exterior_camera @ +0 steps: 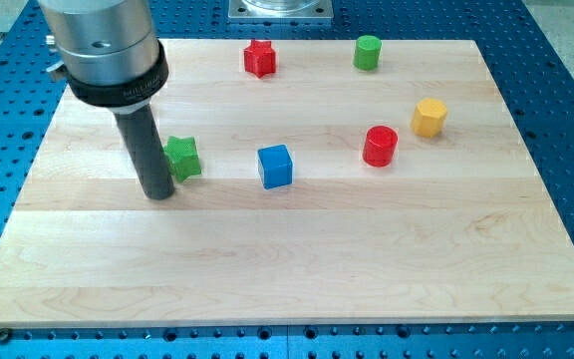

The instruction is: Push the red star to the left

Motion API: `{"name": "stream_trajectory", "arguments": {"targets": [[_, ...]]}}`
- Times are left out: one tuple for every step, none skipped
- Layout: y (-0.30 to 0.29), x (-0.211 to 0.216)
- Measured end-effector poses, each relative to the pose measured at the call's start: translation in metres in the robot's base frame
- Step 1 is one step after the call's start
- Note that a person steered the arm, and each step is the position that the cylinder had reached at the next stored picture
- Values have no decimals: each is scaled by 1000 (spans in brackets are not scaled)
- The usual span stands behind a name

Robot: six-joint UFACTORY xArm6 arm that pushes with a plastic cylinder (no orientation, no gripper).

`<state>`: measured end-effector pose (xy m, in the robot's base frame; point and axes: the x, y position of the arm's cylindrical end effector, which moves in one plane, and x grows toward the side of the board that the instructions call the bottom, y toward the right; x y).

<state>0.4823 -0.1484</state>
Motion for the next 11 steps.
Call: {"name": "stream_trajectory", "arguments": {"targets": [[-73,35],[-2,88],[104,95],[142,95],[157,95],[181,96],[292,103],[361,107],[397,106],[421,106],[440,106]]}}
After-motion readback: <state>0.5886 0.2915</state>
